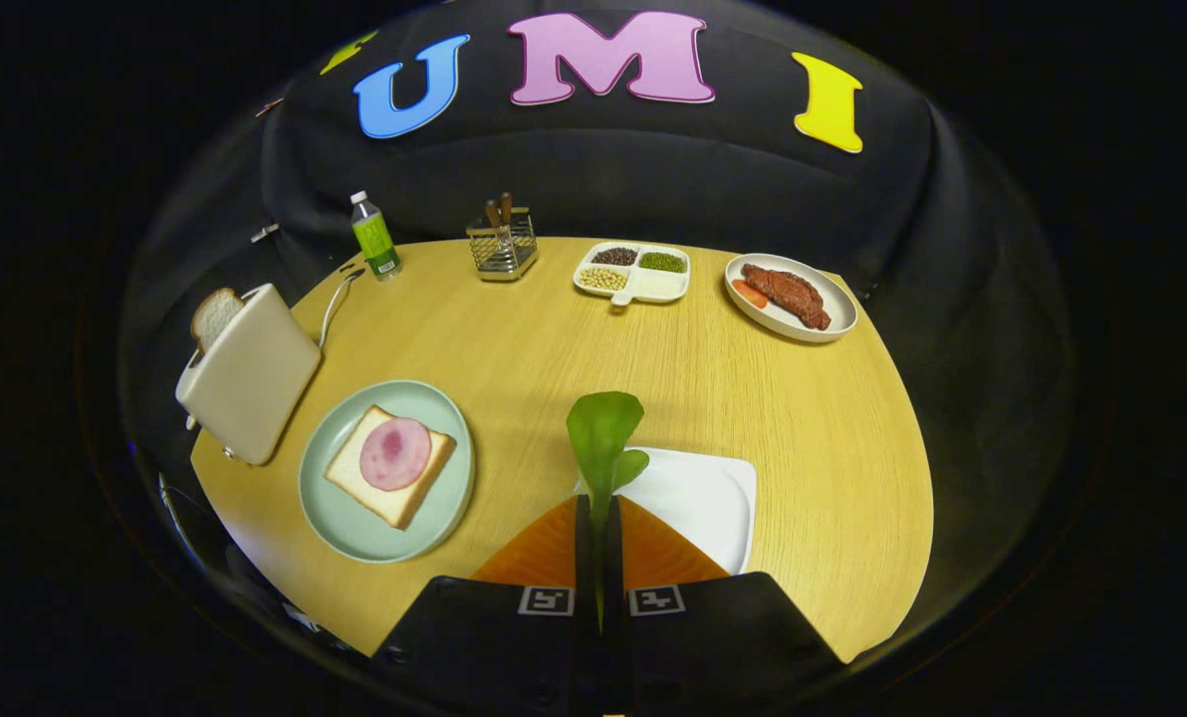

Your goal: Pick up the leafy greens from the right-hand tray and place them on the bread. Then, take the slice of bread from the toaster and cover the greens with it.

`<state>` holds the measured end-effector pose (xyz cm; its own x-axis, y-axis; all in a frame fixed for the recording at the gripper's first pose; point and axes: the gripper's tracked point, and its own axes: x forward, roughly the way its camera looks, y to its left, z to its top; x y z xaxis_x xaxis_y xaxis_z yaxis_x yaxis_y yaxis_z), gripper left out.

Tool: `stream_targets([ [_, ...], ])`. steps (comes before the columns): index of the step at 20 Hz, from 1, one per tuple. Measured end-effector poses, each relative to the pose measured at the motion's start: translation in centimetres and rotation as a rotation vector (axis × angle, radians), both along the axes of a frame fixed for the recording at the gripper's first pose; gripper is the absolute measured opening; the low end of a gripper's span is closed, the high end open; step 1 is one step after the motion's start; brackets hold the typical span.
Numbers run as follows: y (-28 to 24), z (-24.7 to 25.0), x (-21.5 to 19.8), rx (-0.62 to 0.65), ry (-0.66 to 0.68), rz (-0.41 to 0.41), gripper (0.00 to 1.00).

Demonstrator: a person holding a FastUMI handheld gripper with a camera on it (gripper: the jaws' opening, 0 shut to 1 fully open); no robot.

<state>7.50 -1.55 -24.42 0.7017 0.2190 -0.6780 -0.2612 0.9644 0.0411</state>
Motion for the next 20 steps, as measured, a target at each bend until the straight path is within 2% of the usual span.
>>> stream_targets([
  [4, 3.0, 4.5, -0.5, 0.046, -0.059, -0.024, 0.05],
  [8, 7.3, 7.0, -0.9, 0.105, -0.090, -0.015, 0.05],
  [12, 11.9, 6.8, -1.4, 0.146, -0.074, 0.028, 0.06],
  [20, 17.8, 2.9, -2.1, 0.078, -0.025, 0.149, 0.05],
])
